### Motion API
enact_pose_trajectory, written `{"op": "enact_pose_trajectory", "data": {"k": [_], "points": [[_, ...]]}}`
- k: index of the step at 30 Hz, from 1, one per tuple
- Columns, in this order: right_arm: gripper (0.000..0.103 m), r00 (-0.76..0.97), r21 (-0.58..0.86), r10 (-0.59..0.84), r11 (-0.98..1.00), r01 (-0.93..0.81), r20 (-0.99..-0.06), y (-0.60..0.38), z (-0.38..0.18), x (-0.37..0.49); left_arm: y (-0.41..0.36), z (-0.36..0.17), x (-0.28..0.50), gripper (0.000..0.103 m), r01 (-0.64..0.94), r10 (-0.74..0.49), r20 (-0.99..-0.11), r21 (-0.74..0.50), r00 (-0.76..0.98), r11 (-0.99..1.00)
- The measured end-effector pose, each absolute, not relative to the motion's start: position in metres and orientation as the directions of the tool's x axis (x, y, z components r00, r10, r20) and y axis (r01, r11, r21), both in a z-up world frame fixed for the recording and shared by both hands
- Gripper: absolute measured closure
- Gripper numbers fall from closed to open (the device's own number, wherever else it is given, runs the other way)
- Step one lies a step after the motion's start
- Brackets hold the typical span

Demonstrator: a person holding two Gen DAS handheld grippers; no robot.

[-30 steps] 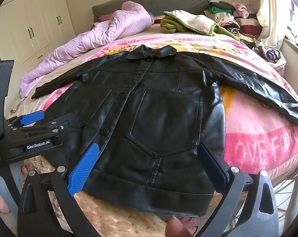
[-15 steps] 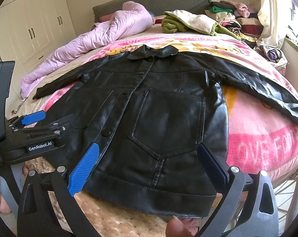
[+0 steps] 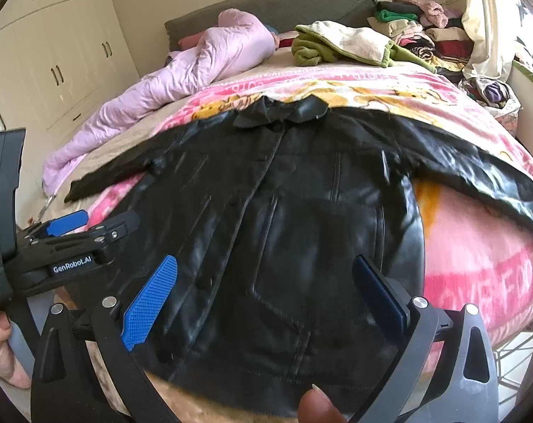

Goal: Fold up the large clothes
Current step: 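Grasp the jacket sleeve with the right tool and lift it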

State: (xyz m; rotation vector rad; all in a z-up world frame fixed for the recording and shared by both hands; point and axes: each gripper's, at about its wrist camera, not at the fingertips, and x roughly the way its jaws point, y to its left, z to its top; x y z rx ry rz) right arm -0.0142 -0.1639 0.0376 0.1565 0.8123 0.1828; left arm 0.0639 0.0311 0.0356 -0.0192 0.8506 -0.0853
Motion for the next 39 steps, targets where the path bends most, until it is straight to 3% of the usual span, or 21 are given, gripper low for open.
{"op": "enact_pose_trajectory", "data": {"k": [4,11,24,39], "points": [[0.004,0.693,0.223,0.222,0.971,-0.09,-0.686,-0.165,0.053,0.005,0.039,0.047,0.088,0.009,0.064,-0.128,-0.748,-0.114,0.652,0.991],[0.004,0.715,0.264,0.237,0.962,-0.077,-0.658,-0.17,0.077,0.041,0.031,0.07,0.123,0.009,0.044,-0.066,-0.738,-0.049,0.671,0.998],[0.004,0.772,0.356,0.197,0.934,0.04,-0.604,-0.214,0.099,0.096,-0.017,0.081,0.178,0.009,0.173,-0.164,-0.724,-0.063,0.67,0.983],[0.004,0.768,0.408,0.01,0.852,0.329,-0.64,-0.312,0.051,0.116,-0.059,0.038,0.235,0.009,0.237,-0.193,-0.764,-0.053,0.615,0.97]]}}
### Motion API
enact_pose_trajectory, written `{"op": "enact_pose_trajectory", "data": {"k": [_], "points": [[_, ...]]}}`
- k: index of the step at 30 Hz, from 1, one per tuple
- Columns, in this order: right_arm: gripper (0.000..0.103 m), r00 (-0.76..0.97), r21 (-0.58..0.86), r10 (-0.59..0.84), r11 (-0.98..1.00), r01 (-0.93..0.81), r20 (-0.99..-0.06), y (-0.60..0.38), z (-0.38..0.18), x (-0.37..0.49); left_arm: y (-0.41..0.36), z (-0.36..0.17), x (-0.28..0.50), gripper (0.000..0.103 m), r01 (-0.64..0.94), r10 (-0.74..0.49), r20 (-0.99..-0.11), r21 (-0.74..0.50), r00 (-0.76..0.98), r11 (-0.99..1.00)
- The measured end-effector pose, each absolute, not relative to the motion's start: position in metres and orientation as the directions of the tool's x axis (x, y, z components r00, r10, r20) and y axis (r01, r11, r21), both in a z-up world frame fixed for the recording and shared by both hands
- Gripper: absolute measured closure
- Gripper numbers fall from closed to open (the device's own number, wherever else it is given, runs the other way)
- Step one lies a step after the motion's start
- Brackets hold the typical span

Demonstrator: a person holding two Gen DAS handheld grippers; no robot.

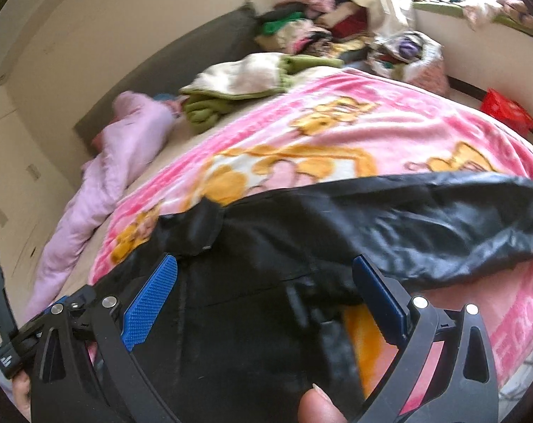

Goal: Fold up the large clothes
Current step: 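Grasp the jacket sleeve with the right tool and lift it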

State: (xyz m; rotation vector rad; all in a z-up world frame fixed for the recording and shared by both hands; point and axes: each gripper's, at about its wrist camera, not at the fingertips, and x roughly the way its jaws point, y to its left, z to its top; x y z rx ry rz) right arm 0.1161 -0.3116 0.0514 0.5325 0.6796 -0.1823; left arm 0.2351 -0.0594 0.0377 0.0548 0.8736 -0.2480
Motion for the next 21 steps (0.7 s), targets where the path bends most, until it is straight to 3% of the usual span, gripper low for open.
{"op": "enact_pose_trajectory", "data": {"k": [12,21], "points": [[0.004,0.636,0.448,-0.208,0.552,0.704,-0.743,-0.413,-0.02,0.087,-0.089,-0.002,0.269,0.009,0.279,-0.188,-0.806,-0.03,0.561,0.96],[0.004,0.569,0.521,-0.286,0.23,0.822,-0.771,-0.496,-0.064,0.049,-0.097,-0.011,0.289,0.009,0.27,-0.188,-0.816,-0.04,0.547,0.962]]}}
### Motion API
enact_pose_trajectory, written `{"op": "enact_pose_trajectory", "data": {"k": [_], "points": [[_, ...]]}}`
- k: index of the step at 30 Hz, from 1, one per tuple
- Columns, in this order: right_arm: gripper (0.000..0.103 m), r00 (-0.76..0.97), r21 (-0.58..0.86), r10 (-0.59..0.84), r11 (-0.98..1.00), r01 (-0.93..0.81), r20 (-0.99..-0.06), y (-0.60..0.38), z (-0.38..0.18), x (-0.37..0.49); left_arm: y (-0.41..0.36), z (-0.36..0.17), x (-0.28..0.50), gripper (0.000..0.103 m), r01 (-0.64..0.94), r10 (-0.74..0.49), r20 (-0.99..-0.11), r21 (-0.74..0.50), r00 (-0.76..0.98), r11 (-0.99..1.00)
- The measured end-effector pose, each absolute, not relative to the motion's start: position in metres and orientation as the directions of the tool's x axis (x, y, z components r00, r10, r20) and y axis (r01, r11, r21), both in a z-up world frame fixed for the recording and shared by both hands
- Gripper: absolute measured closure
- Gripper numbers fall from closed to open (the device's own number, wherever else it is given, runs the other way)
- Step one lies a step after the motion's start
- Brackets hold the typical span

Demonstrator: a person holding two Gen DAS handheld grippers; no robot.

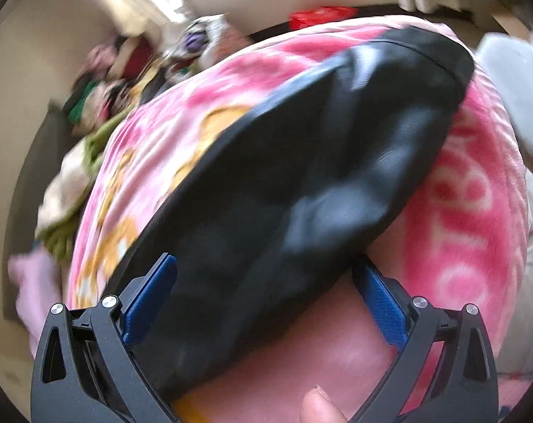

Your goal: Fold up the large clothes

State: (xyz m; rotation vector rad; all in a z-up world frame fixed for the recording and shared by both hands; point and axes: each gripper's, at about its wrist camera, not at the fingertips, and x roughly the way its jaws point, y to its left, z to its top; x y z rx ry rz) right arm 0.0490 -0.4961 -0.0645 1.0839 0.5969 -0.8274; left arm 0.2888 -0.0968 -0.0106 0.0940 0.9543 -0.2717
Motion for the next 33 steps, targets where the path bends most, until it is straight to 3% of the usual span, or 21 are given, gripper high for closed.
{"op": "enact_pose_trajectory", "data": {"k": [7,8,9,12,15,26,33], "points": [[0.005,0.64,0.637,-0.304,0.123,0.761,-0.706,-0.537,-0.075,0.04,-0.092,-0.003,0.296,0.009,0.257,-0.185,-0.812,-0.045,0.553,0.965],[0.013,0.664,0.661,-0.304,0.129,0.739,-0.683,-0.54,-0.073,0.042,-0.09,-0.001,0.296,0.009,0.254,-0.185,-0.811,-0.047,0.555,0.966],[0.033,0.676,0.671,-0.305,0.136,0.728,-0.671,-0.542,-0.07,0.043,-0.088,0.002,0.297,0.009,0.249,-0.187,-0.809,-0.052,0.557,0.967],[0.07,0.697,0.687,-0.329,0.169,0.707,-0.637,-0.544,-0.055,0.048,-0.081,0.011,0.296,0.009,0.236,-0.191,-0.802,-0.064,0.566,0.97],[0.088,0.74,0.705,-0.339,0.245,0.665,-0.581,-0.543,-0.037,0.055,-0.075,0.018,0.295,0.009,0.228,-0.193,-0.798,-0.072,0.57,0.971],[0.092,0.913,0.645,-0.199,0.654,0.395,-0.356,-0.465,0.077,0.117,-0.029,0.051,0.291,0.009,0.185,-0.26,-0.769,-0.187,0.583,0.965],[0.092,0.954,0.536,-0.028,0.823,0.19,-0.297,-0.378,0.118,0.155,0.023,0.067,0.29,0.009,0.122,-0.284,-0.744,-0.266,0.604,0.956]]}}
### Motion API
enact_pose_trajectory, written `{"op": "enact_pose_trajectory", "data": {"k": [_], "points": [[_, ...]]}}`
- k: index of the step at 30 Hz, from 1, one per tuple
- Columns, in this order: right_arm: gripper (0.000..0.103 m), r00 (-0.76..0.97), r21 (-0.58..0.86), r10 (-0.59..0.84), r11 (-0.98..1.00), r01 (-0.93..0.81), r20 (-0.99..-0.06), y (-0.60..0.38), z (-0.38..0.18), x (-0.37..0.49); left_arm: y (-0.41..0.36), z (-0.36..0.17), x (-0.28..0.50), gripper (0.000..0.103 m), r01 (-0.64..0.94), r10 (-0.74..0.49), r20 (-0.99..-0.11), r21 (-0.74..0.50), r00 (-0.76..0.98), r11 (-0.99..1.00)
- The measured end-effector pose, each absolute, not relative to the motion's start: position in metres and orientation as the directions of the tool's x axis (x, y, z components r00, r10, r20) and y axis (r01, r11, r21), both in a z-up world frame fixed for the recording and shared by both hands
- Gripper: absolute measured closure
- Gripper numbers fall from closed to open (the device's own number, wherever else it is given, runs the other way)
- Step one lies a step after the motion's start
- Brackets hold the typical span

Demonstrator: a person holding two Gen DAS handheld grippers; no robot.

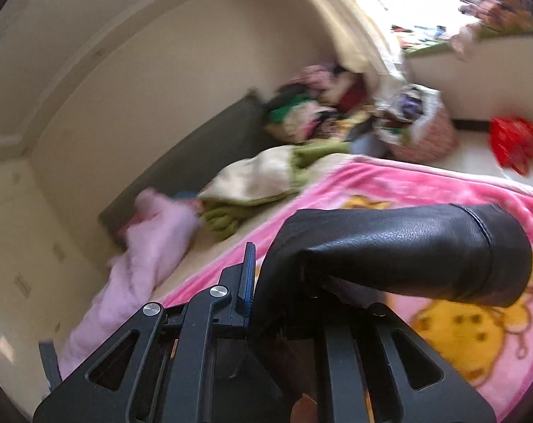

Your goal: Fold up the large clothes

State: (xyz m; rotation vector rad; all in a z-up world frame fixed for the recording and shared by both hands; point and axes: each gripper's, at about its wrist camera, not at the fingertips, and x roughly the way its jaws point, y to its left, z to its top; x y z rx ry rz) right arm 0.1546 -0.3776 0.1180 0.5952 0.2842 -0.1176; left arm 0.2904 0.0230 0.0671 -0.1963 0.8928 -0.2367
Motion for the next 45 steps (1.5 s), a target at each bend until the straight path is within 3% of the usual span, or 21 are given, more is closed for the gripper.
{"op": "enact_pose_trajectory", "data": {"k": [5,14,23,25,27,32,35,36,37,38,39,41,45], "points": [[0.092,0.945,0.444,0.084,0.893,0.069,-0.317,-0.316,0.126,0.183,0.059,0.071,0.29,0.009,0.086,-0.309,-0.724,-0.328,0.617,0.941],[0.092,0.87,0.202,0.193,0.973,-0.11,-0.453,-0.191,0.087,0.225,0.094,0.062,0.286,0.009,0.052,-0.326,-0.713,-0.377,0.621,0.925],[0.088,0.71,0.183,0.266,0.964,-0.193,-0.652,-0.109,0.001,0.243,0.091,0.029,0.284,0.009,0.062,-0.344,-0.75,-0.377,0.565,0.924],[0.066,0.67,0.251,0.307,0.951,-0.182,-0.676,-0.112,-0.012,0.241,0.086,0.023,0.284,0.009,0.07,-0.353,-0.756,-0.379,0.552,0.923],[0.02,0.643,0.319,0.329,0.938,-0.138,-0.692,-0.118,-0.02,0.234,0.079,0.016,0.283,0.009,0.087,-0.371,-0.757,-0.388,0.537,0.917],[0.009,0.664,0.576,0.383,0.813,0.088,-0.642,-0.178,-0.031,0.203,0.056,0.001,0.282,0.009,0.135,-0.411,-0.774,-0.399,0.482,0.907],[0.009,0.728,0.64,0.345,0.75,0.165,-0.592,-0.211,-0.029,0.192,0.047,-0.006,0.28,0.009,0.153,-0.478,-0.767,-0.46,0.428,0.875],[0.015,0.751,0.643,0.322,0.746,0.173,-0.576,-0.219,-0.025,0.192,0.048,-0.004,0.279,0.009,0.154,-0.486,-0.761,-0.469,0.43,0.87],[0.024,0.761,0.645,0.312,0.743,0.177,-0.569,-0.223,-0.021,0.194,0.05,-0.002,0.279,0.009,0.152,-0.487,-0.756,-0.472,0.437,0.868],[0.053,0.771,0.647,0.307,0.743,0.172,-0.558,-0.226,-0.017,0.196,0.054,0.002,0.278,0.009,0.146,-0.488,-0.749,-0.477,0.448,0.866],[0.069,0.779,0.644,0.307,0.748,0.158,-0.547,-0.226,-0.011,0.2,0.062,0.008,0.278,0.009,0.135,-0.493,-0.734,-0.492,0.467,0.86],[0.078,0.786,0.644,0.326,0.756,0.116,-0.525,-0.222,0.0,0.205,0.078,0.018,0.279,0.009,0.112,-0.503,-0.709,-0.522,0.495,0.846],[0.079,0.801,0.616,0.393,0.787,-0.039,-0.452,-0.195,0.031,0.217,0.113,0.035,0.282,0.009,0.076,-0.526,-0.659,-0.583,0.538,0.809]]}}
